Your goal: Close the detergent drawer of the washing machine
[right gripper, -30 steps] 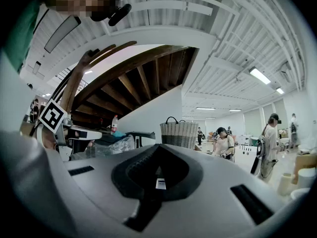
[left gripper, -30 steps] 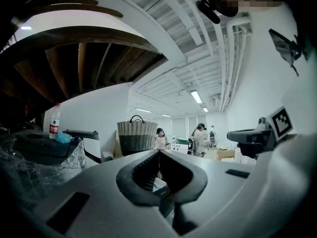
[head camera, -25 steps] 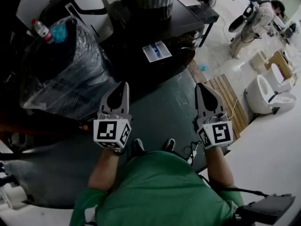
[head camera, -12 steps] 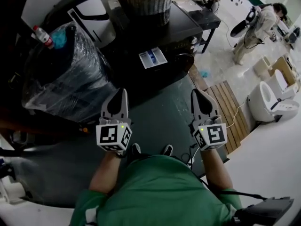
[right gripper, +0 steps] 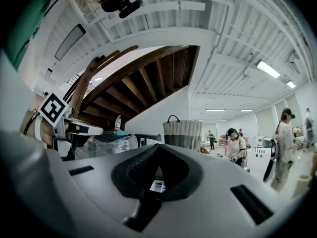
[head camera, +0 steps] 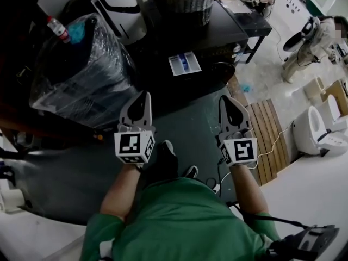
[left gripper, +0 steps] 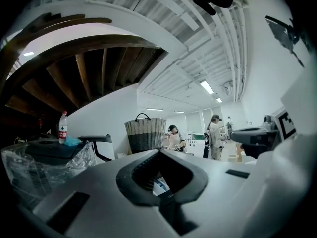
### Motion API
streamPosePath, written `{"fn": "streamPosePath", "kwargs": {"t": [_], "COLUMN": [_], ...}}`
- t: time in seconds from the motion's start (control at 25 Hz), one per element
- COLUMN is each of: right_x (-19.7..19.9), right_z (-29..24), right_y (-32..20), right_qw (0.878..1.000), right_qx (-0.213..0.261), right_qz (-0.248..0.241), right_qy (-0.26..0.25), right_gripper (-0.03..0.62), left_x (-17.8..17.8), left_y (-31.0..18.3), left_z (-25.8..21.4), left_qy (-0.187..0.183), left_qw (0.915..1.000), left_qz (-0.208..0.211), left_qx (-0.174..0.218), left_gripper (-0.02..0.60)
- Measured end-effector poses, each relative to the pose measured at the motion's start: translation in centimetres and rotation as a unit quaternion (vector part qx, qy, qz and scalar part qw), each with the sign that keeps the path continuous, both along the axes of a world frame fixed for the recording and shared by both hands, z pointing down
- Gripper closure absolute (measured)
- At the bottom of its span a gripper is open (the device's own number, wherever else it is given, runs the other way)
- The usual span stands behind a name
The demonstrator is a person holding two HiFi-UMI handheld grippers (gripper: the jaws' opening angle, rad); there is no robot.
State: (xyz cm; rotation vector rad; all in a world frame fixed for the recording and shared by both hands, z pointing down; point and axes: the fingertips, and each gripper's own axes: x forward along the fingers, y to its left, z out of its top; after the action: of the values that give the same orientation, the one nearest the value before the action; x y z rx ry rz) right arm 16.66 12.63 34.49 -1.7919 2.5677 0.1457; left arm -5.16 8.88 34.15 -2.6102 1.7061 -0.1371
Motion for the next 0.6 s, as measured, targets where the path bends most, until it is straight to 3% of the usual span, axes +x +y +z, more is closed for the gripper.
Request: {"fn": "streamPosePath", "kwargs": {"t": [0.32, 0.6], "right_x": [-2.2, -3.8], "right_z": [6.0, 10.3], "right_y": [-6.8, -14.4], "right_qw": [0.997, 0.991], "right_qx": [-0.067, -0.126], "right_qz": [-0.023, -0.002], "right_qy": [-0.036, -0.034], "right_gripper": [0.577, 0.57], "left_x": [-1.3, -1.2], "left_y": [-6.4, -14.3], "left_z": [4.1, 8.2], "left_qy": [0.046, 0.045], "left_qw": [0.9983, 0.9959], "left_qz": [-0.003, 0.03], "left_qx": [-0.037, -0.073], "left_gripper": [0.561, 0.561]}}
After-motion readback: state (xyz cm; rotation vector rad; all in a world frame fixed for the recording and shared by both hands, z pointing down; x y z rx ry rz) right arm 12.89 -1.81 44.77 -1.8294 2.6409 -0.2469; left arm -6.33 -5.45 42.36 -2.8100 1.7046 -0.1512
